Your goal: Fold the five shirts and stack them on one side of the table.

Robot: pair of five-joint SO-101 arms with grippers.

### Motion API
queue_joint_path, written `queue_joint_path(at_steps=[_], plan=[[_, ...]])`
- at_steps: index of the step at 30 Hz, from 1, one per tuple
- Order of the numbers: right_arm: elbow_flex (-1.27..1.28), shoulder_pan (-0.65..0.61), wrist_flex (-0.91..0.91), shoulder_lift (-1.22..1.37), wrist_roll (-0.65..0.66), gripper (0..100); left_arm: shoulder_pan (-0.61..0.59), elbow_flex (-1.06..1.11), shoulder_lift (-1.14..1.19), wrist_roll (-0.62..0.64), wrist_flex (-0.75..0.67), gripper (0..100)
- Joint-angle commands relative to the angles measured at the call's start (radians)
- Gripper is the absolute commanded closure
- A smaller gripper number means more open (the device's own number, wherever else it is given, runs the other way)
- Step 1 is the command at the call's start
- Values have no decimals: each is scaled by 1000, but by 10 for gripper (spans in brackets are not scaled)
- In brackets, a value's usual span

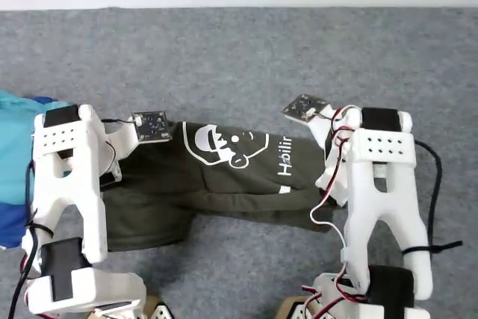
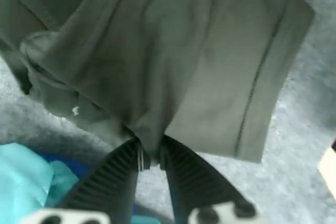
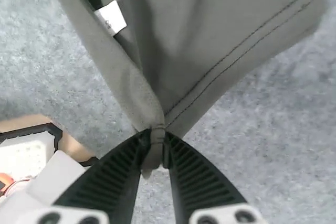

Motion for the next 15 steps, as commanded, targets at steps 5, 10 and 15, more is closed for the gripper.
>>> queue_joint_path(at_steps=[5, 10, 15], plan=[[-15, 18, -183, -39, -11, 988, 3, -24, -44, 201, -278, 994], [-81, 16, -417, -33, -11, 988, 35, -120, -43, 443, -585, 994], [-98, 18, -680, -27, -11, 988, 117, -150, -35, 529, -836, 994]])
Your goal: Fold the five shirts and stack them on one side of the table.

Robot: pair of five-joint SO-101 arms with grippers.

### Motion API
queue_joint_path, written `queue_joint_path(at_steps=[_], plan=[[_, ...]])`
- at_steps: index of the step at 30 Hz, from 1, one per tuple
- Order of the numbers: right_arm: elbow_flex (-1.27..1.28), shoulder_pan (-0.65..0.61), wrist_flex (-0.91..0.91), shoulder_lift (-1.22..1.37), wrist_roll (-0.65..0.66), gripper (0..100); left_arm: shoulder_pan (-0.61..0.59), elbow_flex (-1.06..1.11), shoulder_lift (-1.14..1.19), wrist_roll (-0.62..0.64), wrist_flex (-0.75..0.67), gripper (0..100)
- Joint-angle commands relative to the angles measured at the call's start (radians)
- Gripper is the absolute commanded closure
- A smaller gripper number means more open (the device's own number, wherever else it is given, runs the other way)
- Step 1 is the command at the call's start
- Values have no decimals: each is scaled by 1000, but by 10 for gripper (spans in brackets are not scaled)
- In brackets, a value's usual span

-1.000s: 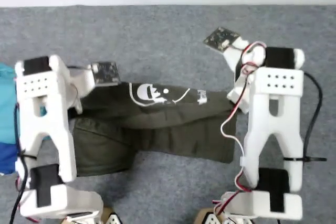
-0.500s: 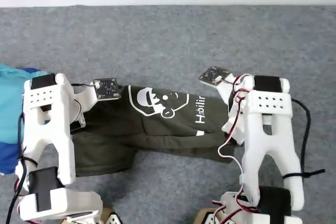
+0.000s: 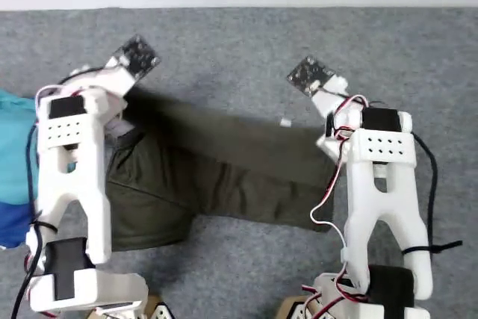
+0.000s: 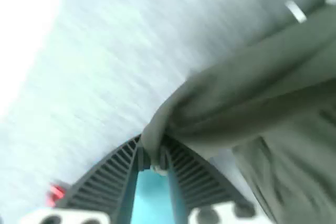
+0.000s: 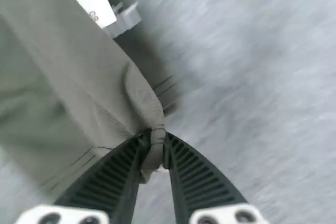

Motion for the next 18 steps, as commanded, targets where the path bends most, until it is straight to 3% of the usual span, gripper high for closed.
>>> queue_joint_path(at_steps=[1, 5, 9, 18], plan=[[-100, 15, -188, -15, -11, 988, 61, -50, -18, 68, -209, 994], [-107, 27, -380, 64, -32, 988, 89, -105, 98, 91, -361, 994], [-193, 42, -519, 183, -34, 988, 98, -255, 258, 91, -376, 994], [-568, 42, -509, 467, -34, 988, 106, -530, 477, 91, -292, 994]])
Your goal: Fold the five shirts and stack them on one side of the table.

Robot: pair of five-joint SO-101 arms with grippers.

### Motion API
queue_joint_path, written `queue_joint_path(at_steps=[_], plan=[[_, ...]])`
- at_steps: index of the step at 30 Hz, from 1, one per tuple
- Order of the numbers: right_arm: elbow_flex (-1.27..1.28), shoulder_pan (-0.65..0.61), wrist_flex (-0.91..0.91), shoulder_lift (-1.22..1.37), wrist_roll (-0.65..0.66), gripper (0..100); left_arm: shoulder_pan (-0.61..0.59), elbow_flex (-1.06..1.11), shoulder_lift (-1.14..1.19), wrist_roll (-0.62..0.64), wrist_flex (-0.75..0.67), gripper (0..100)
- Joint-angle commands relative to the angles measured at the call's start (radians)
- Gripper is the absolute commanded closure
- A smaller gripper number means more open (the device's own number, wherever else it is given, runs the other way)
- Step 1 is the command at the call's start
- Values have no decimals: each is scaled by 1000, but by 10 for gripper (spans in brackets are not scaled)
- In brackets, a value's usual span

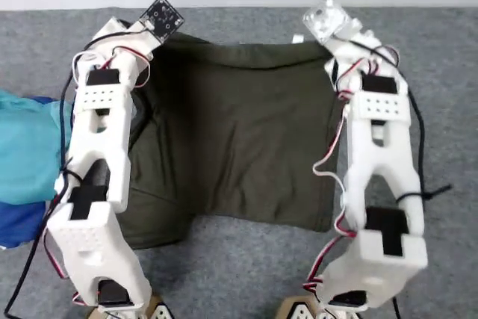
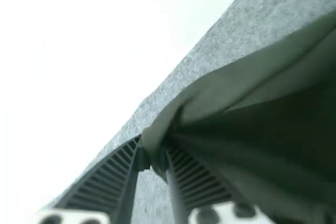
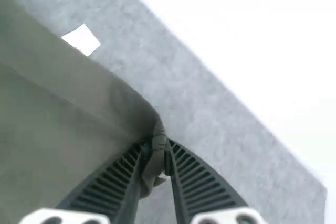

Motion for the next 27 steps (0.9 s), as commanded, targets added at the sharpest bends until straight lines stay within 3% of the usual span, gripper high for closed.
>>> queue_joint_path(at_steps=[1, 9, 14, 22, 27], plan=[[-161, 16, 56, 38, -12, 988, 15, -99, 6, 11, 77, 994], [-180, 12, 473, 22, -11, 988, 18, -108, 6, -6, 377, 994], [-180, 8, 713, -19, -11, 988, 15, -108, 5, -215, 661, 995], [-178, 5, 995, -77, -11, 988, -28, -231, 5, -374, 1059, 995], [-173, -5, 1156, -105, -14, 988, -74, -255, 8, -456, 1172, 995]])
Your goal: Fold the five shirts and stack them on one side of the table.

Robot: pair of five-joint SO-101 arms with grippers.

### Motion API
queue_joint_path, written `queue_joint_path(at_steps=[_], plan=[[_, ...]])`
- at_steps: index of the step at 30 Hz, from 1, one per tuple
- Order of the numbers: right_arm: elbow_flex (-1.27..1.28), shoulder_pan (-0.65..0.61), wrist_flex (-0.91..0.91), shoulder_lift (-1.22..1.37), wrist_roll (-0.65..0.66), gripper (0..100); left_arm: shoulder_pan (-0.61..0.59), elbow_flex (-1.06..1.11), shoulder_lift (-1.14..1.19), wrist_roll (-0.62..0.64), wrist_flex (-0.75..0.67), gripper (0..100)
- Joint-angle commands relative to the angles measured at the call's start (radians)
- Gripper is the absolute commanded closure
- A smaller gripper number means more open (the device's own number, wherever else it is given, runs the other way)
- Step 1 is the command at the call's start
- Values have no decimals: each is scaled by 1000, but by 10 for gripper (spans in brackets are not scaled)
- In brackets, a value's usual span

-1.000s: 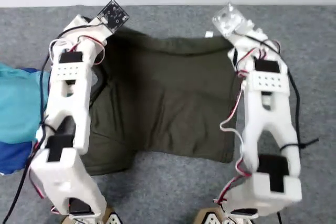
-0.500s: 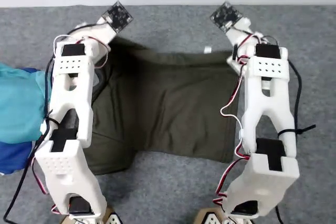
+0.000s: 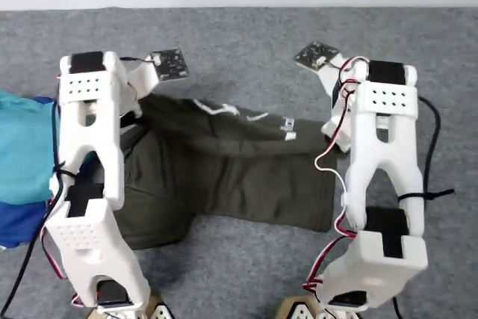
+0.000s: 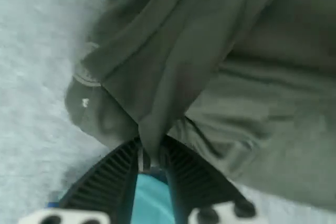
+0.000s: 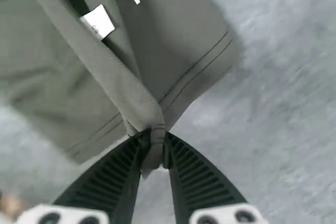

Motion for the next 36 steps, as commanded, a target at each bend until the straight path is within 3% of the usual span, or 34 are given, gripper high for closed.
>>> queue_joint_path(at_steps=[1, 15, 36], plan=[[-57, -4, 96, -67, -14, 988, -37, -33, -5, -58, 54, 995], [207, -15, 125, -71, 9, 988, -106, 44, 49, -172, 127, 995], [224, -16, 128, -71, 9, 982, -132, 41, 49, -244, 132, 967]])
